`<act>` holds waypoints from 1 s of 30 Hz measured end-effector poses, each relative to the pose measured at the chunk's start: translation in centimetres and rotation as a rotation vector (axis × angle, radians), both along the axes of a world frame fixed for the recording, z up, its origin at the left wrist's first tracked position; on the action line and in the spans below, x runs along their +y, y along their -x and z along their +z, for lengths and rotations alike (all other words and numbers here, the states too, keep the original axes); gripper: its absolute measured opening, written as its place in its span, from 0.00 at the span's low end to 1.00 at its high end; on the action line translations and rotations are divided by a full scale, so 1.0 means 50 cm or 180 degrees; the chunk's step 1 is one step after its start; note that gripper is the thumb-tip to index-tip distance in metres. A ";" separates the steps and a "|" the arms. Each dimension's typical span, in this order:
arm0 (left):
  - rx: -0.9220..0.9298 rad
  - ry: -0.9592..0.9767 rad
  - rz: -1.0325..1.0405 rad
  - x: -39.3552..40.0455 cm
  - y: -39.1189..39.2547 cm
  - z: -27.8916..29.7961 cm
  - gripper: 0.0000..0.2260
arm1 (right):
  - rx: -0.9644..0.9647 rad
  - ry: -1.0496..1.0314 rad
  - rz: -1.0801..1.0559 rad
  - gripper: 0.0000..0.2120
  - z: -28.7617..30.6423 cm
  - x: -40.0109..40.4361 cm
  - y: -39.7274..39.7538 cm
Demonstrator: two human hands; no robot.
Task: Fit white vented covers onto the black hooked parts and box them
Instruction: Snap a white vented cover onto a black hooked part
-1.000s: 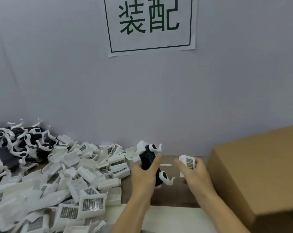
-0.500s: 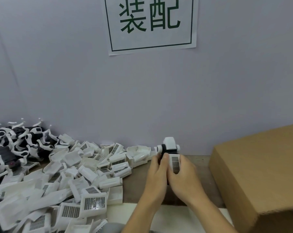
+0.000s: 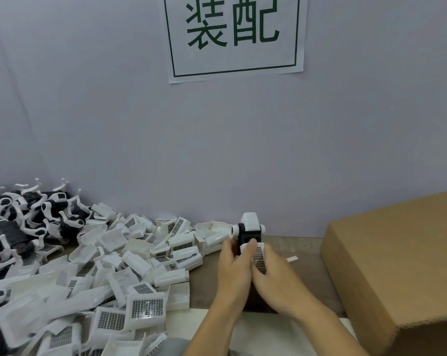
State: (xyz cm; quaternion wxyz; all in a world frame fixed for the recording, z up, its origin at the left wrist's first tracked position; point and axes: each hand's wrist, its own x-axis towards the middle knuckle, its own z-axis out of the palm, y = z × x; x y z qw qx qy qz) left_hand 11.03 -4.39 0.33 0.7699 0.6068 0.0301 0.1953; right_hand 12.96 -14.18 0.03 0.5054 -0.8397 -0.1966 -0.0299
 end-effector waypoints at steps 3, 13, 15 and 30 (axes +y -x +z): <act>0.0062 0.0146 -0.0011 0.000 -0.001 0.001 0.05 | 0.0092 -0.0636 0.0122 0.05 0.000 0.004 0.007; 0.0118 0.0435 0.0352 0.007 -0.006 0.007 0.13 | 0.0328 -0.1240 0.0314 0.09 0.017 0.003 0.017; 0.0085 0.0373 0.0306 0.005 -0.004 0.006 0.13 | 0.0397 -0.1296 0.0193 0.08 0.014 0.004 0.014; -0.0151 -0.0176 -0.0090 -0.002 0.007 0.003 0.10 | 0.0857 -0.1985 0.0043 0.15 0.013 -0.007 -0.004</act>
